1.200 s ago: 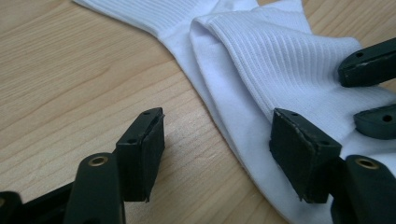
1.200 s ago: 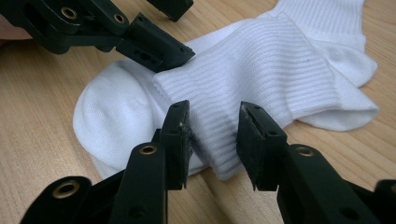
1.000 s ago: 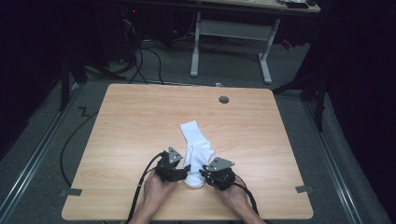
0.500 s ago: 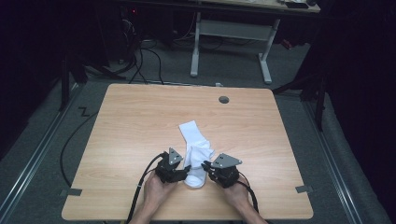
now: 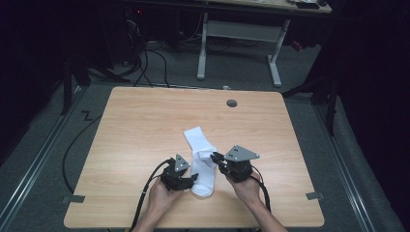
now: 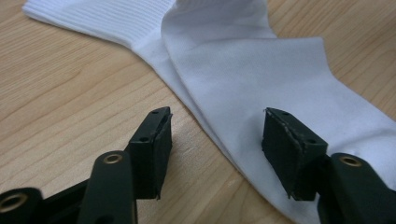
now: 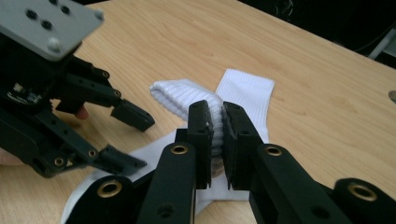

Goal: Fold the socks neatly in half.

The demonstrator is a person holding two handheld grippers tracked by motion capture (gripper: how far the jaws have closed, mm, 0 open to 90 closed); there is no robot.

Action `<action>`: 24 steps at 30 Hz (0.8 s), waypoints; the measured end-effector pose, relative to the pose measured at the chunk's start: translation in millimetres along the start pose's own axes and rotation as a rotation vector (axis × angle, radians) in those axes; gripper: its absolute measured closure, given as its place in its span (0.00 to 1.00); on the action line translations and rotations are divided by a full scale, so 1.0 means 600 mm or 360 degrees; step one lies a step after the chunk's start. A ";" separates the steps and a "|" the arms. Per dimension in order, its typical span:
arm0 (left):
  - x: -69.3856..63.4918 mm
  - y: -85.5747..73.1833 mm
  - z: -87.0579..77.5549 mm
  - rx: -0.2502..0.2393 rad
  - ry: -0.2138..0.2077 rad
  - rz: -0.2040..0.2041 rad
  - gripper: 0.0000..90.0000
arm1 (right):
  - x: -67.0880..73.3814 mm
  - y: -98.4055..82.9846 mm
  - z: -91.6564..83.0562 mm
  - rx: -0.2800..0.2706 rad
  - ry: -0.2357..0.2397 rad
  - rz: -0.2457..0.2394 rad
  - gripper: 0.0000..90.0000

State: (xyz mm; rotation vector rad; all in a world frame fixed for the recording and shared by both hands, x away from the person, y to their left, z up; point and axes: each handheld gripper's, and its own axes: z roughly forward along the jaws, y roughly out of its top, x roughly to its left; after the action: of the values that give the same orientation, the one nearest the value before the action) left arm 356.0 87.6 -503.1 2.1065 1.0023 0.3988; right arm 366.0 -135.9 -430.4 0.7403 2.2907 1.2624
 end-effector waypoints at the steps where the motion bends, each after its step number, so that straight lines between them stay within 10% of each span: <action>1: 0.002 0.003 0.002 0.0007 0.0002 -0.0020 0.43 | 0.000 0.007 0.000 0.0000 -0.0003 -0.0016 0.92; 6: 0.016 0.013 0.010 -0.0004 0.0039 -0.0135 0.42 | -0.001 0.011 0.000 0.0001 0.0005 -0.0016 0.92; 24: 0.004 0.008 0.015 -0.0017 0.0056 0.0002 0.40 | -0.020 0.065 0.041 0.0003 0.0039 0.0004 0.92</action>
State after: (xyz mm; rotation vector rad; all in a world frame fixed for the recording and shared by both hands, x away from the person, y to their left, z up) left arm 365.0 82.7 -505.2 2.0974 1.0172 0.4425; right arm 399.0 -110.4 -407.7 0.7324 2.3117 1.2773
